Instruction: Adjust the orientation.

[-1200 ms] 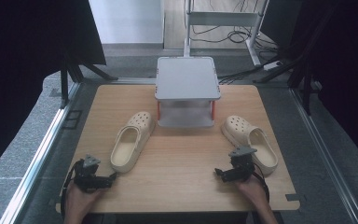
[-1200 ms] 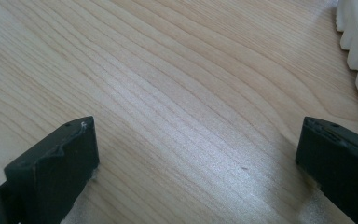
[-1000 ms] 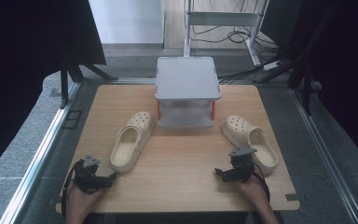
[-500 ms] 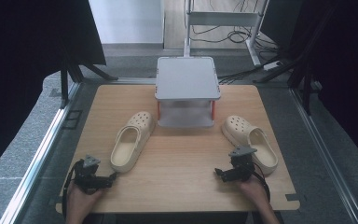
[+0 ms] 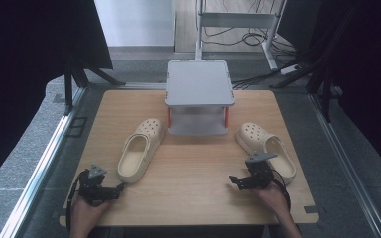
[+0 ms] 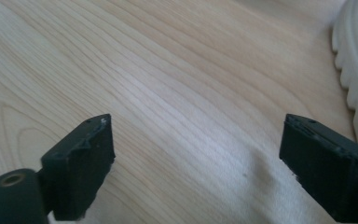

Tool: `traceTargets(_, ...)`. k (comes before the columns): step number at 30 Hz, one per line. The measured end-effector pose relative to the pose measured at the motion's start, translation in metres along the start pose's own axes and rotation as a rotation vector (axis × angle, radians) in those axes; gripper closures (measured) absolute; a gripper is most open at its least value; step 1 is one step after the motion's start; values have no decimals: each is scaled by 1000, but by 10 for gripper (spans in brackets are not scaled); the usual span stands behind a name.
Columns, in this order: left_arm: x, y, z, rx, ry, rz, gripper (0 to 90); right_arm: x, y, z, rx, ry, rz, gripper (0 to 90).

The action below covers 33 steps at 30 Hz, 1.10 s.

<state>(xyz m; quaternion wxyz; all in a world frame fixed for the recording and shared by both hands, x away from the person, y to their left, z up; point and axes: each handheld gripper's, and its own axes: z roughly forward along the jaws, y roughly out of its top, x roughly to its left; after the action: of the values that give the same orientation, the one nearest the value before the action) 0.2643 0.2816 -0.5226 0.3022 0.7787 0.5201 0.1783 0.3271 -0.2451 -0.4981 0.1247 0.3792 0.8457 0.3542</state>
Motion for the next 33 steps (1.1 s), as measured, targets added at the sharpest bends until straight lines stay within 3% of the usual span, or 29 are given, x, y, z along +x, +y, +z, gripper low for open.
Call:
traceTargets(4,0,0,0,0,0,0,0,3,9,-1,6,5,-44,84)
traceTargets(8,0,0,0,0,0,0,0,8,23,1,10,44,-75,61)
traceTargets(12,0,0,0,0,0,0,0,14,35,5,10,86,-86,41)
traceTargets(33,0,0,0,0,-1,0,0,39,97,31,1,183,-152,0)
